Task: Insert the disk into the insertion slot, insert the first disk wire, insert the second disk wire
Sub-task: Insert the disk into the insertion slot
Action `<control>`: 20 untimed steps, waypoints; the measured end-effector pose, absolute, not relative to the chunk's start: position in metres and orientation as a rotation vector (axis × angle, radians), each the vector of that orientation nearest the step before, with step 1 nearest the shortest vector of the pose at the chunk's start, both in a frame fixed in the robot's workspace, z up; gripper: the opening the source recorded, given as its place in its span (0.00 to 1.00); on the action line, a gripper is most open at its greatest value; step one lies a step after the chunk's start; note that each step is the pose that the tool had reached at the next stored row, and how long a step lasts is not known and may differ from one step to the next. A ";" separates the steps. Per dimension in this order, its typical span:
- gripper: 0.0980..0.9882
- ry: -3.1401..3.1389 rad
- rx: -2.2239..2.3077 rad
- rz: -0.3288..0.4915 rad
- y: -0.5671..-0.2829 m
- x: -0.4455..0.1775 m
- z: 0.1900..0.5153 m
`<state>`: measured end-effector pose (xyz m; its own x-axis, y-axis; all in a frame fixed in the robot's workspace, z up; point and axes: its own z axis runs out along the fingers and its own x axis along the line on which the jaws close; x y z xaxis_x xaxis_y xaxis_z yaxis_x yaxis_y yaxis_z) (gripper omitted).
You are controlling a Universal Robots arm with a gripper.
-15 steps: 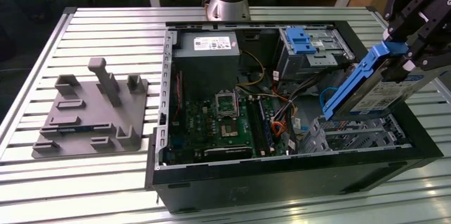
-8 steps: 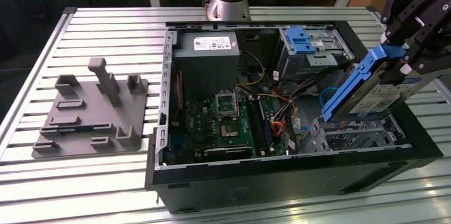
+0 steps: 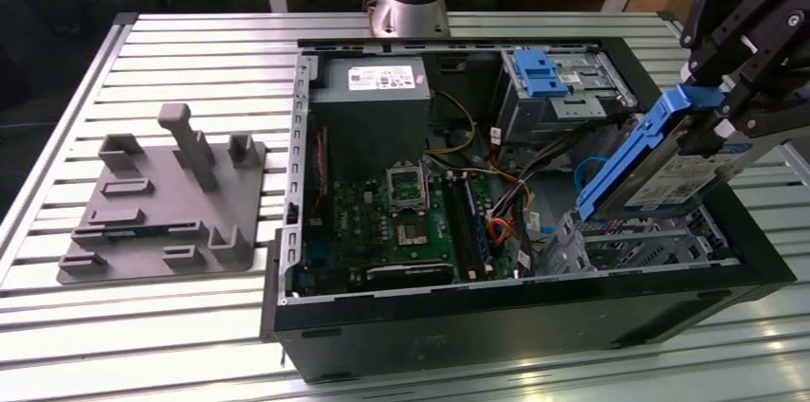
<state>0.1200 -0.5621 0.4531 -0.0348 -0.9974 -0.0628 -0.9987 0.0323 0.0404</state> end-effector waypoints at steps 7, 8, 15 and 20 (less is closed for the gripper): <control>0.30 2.245 -2.171 0.114 -0.562 0.120 0.450; 0.30 2.245 -2.171 0.114 -0.562 0.120 0.450; 0.30 2.242 -2.174 0.114 -0.562 0.120 0.447; 0.30 2.238 -2.177 0.114 -0.562 0.120 0.445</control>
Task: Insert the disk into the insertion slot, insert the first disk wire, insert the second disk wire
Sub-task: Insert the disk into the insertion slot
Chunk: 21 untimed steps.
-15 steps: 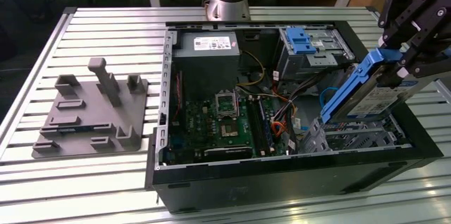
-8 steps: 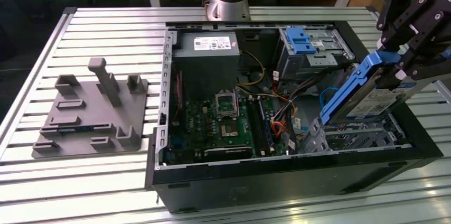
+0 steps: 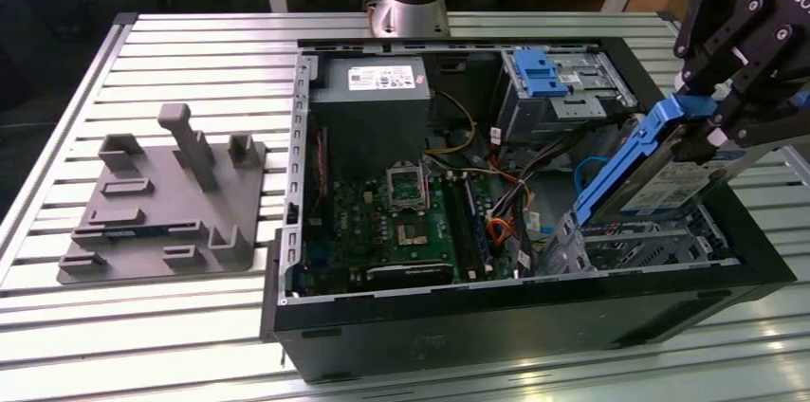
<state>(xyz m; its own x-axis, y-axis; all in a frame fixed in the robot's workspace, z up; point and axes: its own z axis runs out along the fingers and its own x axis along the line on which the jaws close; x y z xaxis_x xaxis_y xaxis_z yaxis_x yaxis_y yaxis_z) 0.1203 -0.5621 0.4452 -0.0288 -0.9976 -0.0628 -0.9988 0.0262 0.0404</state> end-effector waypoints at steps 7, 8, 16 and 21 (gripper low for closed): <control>0.30 2.230 -2.186 0.114 -0.562 0.120 0.443; 0.30 2.229 -2.187 0.114 -0.563 0.120 0.443; 0.30 2.223 -2.194 0.114 -0.563 0.120 0.439; 0.30 2.221 -2.196 0.114 -0.563 0.120 0.438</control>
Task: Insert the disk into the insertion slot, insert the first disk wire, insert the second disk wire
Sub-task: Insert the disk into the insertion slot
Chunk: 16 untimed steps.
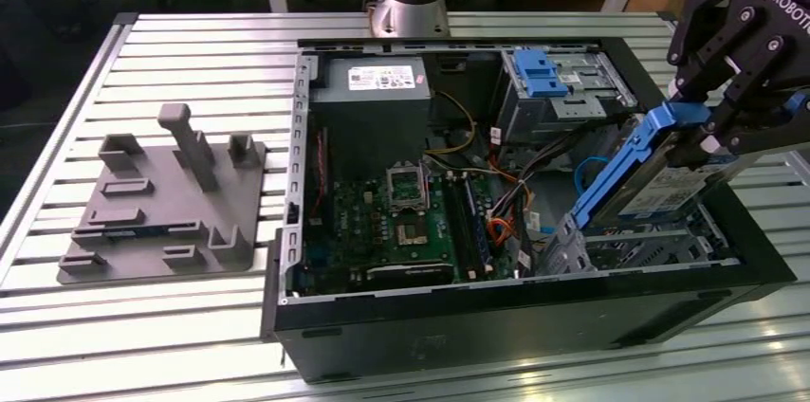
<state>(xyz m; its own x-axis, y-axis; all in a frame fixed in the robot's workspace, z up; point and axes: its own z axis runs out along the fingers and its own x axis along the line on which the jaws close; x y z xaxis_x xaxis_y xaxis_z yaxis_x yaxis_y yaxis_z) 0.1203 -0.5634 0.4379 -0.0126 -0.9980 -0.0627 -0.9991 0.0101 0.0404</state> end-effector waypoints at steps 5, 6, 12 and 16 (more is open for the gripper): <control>0.30 2.220 -2.195 0.115 -0.564 0.120 0.440; 0.30 2.220 -2.196 0.115 -0.564 0.120 0.441; 0.30 2.221 -2.196 0.114 -0.563 0.120 0.443; 0.30 2.225 -2.199 0.109 -0.564 0.120 0.443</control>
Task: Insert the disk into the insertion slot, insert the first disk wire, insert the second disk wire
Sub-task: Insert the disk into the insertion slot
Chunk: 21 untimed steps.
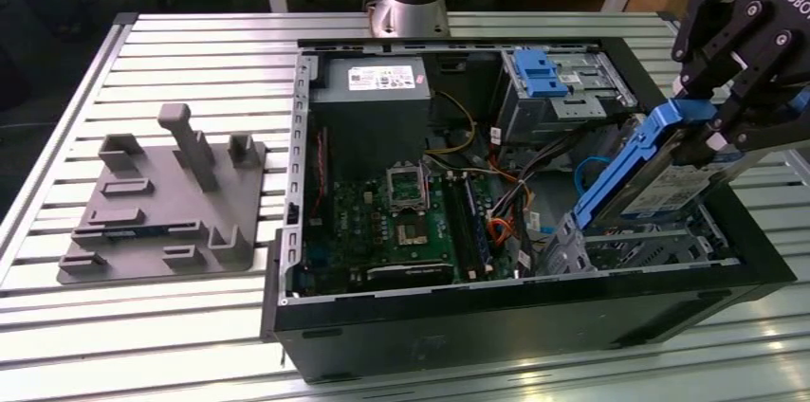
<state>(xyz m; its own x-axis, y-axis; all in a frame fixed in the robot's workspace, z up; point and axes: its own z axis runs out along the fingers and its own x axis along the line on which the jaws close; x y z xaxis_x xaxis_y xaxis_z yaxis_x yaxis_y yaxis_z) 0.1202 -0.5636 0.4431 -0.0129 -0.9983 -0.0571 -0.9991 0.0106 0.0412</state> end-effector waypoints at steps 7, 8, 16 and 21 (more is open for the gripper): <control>0.30 2.229 -2.198 0.106 -0.564 0.118 0.441; 0.30 2.230 -2.197 0.106 -0.564 0.118 0.441; 0.30 2.232 -2.193 0.106 -0.564 0.117 0.435; 0.30 2.232 -2.193 0.106 -0.564 0.117 0.429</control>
<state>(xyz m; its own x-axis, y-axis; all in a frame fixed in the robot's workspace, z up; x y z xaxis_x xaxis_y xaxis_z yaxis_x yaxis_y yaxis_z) 0.1174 -0.5637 0.4292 -0.0187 -0.9983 -0.0547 -0.9990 0.0165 0.0413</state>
